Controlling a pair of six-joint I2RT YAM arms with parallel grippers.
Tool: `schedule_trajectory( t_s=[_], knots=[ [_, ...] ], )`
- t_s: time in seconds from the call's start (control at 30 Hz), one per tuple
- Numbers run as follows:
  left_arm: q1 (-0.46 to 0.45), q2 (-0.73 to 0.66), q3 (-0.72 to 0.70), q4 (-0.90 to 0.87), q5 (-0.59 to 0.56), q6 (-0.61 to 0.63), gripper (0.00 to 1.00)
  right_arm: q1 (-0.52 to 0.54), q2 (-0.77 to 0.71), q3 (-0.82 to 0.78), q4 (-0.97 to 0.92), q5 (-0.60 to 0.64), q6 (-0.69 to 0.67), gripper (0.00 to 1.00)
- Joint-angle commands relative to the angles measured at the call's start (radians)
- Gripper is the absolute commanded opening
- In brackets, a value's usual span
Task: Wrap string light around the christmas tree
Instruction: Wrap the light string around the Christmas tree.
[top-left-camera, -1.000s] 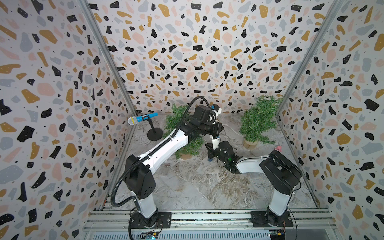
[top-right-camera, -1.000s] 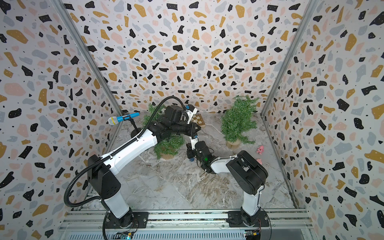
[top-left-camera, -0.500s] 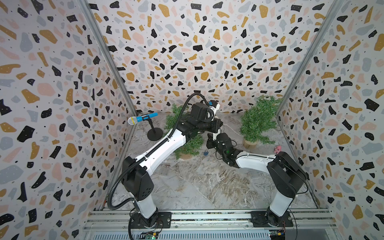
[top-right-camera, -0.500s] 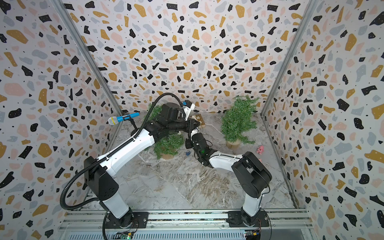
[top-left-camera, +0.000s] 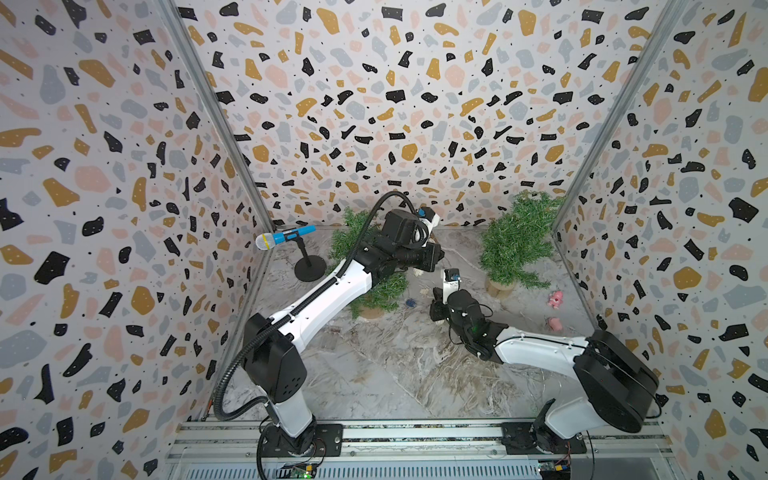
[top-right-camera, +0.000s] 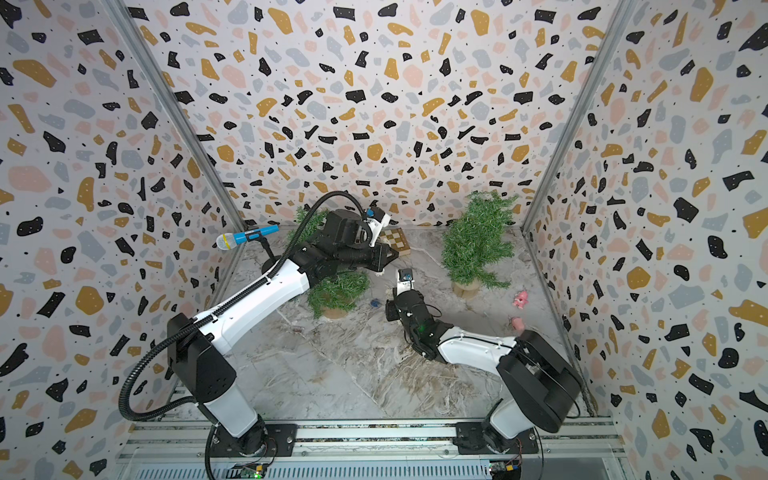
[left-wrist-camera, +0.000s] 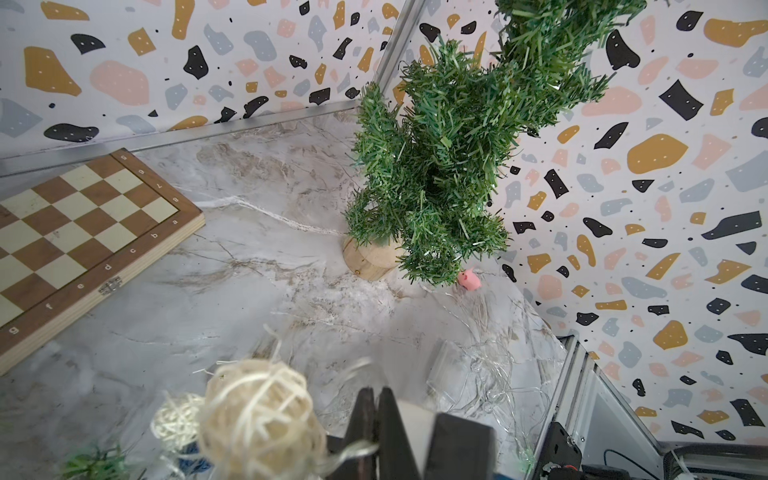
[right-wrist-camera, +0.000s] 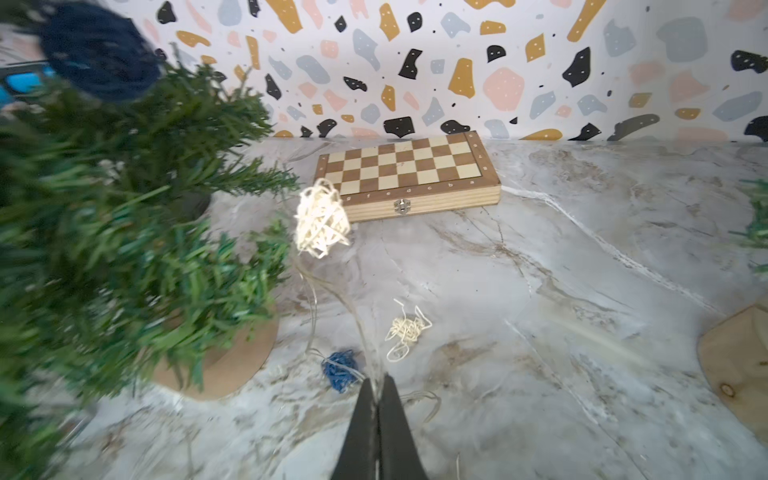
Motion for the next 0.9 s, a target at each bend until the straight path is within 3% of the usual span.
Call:
schedule_trajectory(
  t_s=[0.0,0.13,0.5,0.67,0.73,0.87],
  knots=[
    [0.013,-0.040,0.000,0.009,0.011,0.009,0.00,0.028,-0.108,-0.056,-0.031,-0.076,-0.018,0.03],
    [0.013,-0.033,0.015,0.004,0.022,0.007,0.00,0.035,-0.224,-0.142,-0.073,-0.131,0.016,0.03],
    [0.013,-0.039,0.009,0.004,0.019,0.006,0.00,0.036,-0.561,-0.289,-0.238,-0.040,0.009,0.01],
    [0.013,-0.046,0.002,0.000,0.009,0.012,0.00,-0.071,-0.714,-0.335,-0.354,0.016,0.108,0.00],
    [0.013,-0.044,0.002,-0.002,0.012,0.014,0.00,-0.130,-0.770,-0.356,-0.374,-0.006,0.121,0.00],
    [0.013,-0.039,0.006,-0.005,0.027,0.014,0.00,-0.129,-0.750,-0.339,-0.341,-0.112,0.042,0.04]
  ],
)
